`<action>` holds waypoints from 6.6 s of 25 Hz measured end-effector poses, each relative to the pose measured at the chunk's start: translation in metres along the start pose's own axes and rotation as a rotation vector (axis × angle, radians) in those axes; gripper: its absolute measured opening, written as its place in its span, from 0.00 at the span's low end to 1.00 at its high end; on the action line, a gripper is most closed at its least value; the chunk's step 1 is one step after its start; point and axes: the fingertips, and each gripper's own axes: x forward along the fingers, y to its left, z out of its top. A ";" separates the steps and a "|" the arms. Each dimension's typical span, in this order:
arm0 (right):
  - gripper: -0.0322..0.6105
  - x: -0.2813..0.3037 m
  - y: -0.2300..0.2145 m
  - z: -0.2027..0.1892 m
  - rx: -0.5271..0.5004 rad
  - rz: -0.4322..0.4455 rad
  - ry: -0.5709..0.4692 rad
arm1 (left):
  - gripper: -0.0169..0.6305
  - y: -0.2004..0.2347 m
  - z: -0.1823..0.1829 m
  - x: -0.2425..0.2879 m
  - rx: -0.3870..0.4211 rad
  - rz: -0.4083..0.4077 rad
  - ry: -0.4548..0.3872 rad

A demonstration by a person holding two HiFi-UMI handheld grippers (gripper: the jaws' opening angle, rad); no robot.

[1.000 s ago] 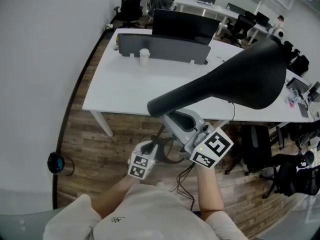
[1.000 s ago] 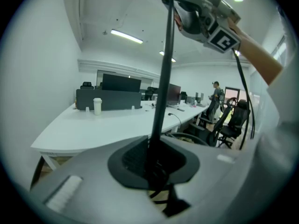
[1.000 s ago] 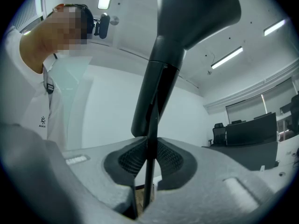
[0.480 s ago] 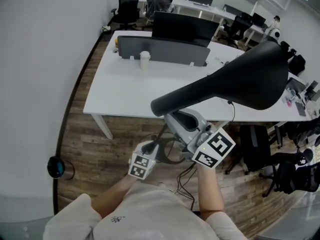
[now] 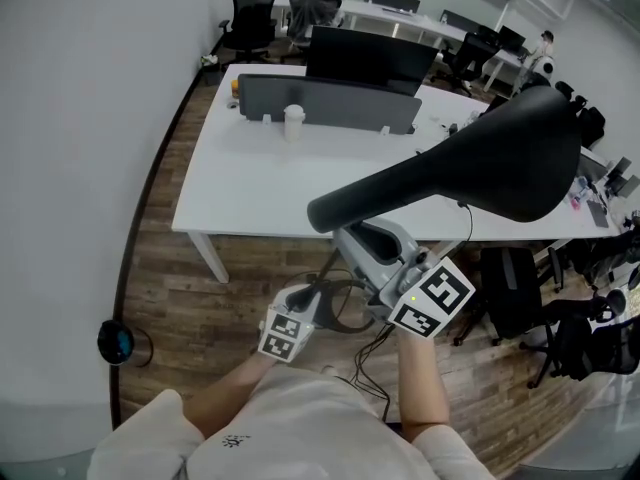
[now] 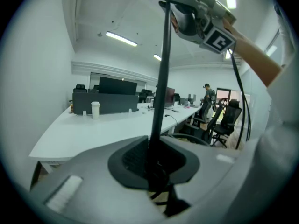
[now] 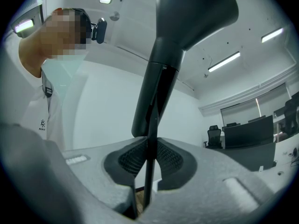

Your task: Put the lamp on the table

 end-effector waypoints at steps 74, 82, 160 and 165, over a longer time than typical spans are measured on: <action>0.13 0.032 -0.276 -0.016 0.029 0.181 0.014 | 0.10 0.077 0.095 0.246 -0.059 0.120 0.018; 0.12 0.027 -0.308 -0.022 0.040 0.193 0.017 | 0.10 0.078 0.099 0.276 -0.063 0.133 0.034; 0.12 0.237 -0.470 -0.070 0.059 -0.061 0.096 | 0.10 0.302 0.144 0.385 0.008 -0.138 0.054; 0.12 0.241 -0.491 -0.072 0.065 -0.053 0.092 | 0.10 0.314 0.151 0.402 0.011 -0.112 0.044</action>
